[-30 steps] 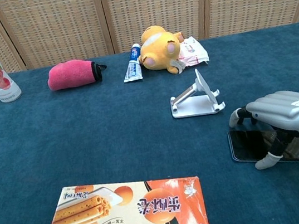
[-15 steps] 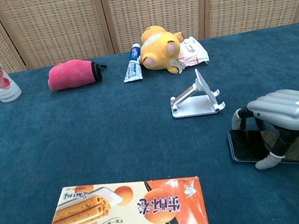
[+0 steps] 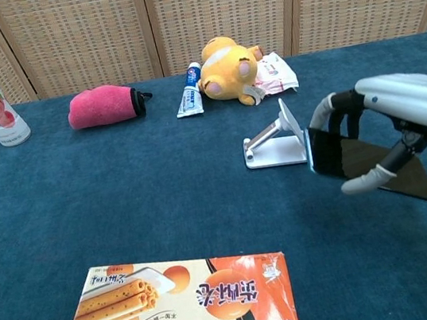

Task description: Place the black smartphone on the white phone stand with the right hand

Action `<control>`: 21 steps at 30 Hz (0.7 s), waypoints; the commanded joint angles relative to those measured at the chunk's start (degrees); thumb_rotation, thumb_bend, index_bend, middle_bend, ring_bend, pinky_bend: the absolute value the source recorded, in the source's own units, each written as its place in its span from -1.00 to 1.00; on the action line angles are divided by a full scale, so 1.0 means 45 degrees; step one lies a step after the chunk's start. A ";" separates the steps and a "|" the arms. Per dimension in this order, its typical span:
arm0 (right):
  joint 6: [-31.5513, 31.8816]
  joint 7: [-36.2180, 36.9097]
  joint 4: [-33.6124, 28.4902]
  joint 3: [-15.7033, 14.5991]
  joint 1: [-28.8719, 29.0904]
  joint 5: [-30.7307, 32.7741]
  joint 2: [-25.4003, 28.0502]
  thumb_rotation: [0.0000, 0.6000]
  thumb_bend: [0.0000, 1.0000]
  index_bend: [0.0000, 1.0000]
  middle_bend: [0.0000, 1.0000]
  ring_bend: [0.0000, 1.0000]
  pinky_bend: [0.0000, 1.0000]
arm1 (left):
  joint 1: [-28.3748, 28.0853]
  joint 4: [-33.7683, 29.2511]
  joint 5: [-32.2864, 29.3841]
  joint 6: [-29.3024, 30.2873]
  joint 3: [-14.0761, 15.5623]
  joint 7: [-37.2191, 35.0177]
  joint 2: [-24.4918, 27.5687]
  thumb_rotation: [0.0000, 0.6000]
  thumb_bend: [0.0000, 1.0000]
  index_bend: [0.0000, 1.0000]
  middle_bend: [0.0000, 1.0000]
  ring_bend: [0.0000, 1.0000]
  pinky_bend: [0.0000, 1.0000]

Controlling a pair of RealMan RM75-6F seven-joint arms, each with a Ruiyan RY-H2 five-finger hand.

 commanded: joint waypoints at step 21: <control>-0.0812 1.0081 0.4950 0.2436 0.2666 -0.1320 -0.0656 1.00 0.03 -0.14 0.12 -0.04 -0.52 | -0.0349 -0.0039 -0.0955 -0.0805 -0.0313 0.0038 0.0062 1.00 -1.00 -1.00 -1.00 -1.00 -1.00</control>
